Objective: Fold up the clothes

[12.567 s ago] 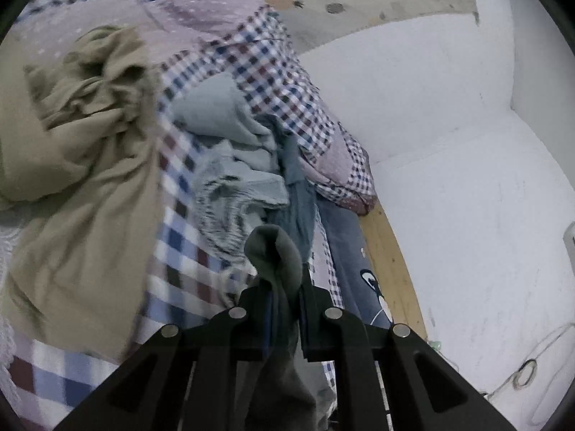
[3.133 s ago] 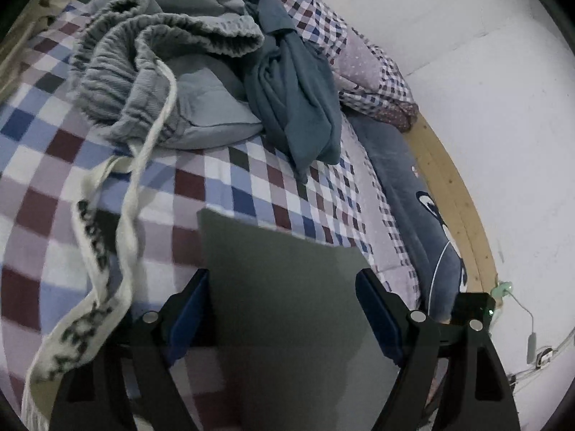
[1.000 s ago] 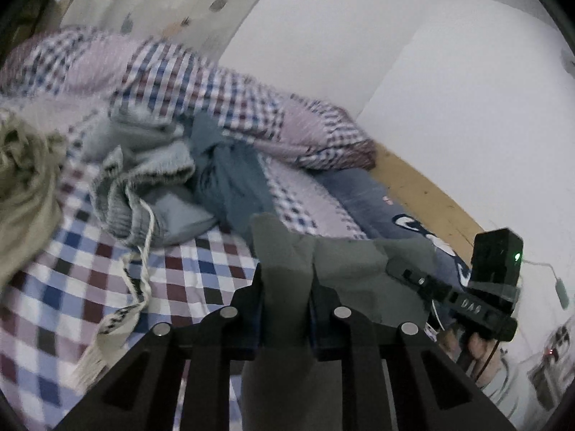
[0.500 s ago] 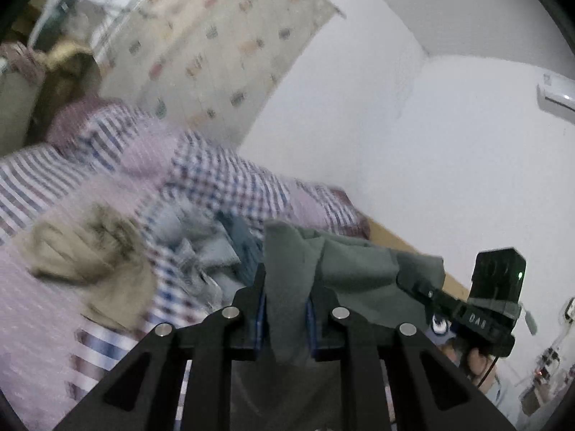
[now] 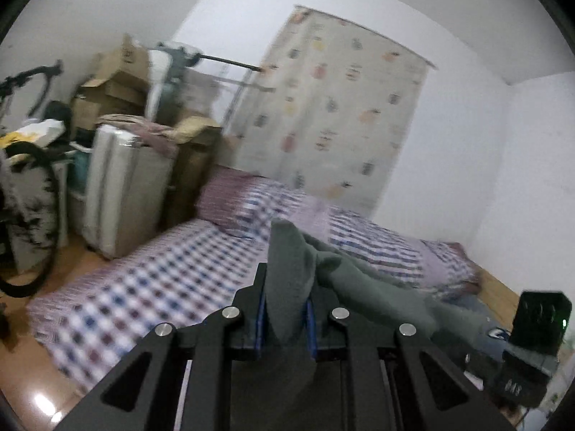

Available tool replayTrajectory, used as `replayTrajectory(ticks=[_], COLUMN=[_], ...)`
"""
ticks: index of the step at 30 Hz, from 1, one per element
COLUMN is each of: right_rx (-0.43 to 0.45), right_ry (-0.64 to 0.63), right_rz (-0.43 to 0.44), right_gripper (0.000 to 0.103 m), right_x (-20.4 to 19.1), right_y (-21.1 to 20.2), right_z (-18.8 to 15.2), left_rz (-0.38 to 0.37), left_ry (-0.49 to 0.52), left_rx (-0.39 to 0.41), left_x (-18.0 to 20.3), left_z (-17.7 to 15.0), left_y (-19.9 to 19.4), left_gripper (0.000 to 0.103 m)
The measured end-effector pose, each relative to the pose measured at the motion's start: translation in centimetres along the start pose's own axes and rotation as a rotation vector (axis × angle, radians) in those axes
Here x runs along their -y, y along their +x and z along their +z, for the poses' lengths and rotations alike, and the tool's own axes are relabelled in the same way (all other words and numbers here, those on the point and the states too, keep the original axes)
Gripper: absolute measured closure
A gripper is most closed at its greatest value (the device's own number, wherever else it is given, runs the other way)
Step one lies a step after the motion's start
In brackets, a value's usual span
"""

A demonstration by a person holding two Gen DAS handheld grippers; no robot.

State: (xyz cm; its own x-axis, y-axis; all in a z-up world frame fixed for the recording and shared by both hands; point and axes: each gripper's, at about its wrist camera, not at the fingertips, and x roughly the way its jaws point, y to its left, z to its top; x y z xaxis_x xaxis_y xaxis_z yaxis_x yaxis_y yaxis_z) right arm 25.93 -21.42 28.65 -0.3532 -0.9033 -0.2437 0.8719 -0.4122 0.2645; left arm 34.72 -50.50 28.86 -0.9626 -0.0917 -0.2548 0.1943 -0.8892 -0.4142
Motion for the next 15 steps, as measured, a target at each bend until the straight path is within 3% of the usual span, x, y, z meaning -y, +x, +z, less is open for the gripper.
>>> replayTrajectory(ticks=[8, 15], right_rx=[-0.103, -0.243], right_ry=[0.114, 0.214], right_rz=[0.062, 0.014], right_gripper=[0.088, 0.088], right_x=[-3.5, 0.3], right_y=[13.7, 25.1], right_z=[-1.5, -3.4], left_rz=[0.163, 0.270], left_ry=[-0.024, -0.011], left_rx=[-0.102, -0.280], left_x=[-9.3, -14.4], left_z=[2.2, 1.0], left_y=[6.1, 19.3], left_gripper=[0.086, 0.086])
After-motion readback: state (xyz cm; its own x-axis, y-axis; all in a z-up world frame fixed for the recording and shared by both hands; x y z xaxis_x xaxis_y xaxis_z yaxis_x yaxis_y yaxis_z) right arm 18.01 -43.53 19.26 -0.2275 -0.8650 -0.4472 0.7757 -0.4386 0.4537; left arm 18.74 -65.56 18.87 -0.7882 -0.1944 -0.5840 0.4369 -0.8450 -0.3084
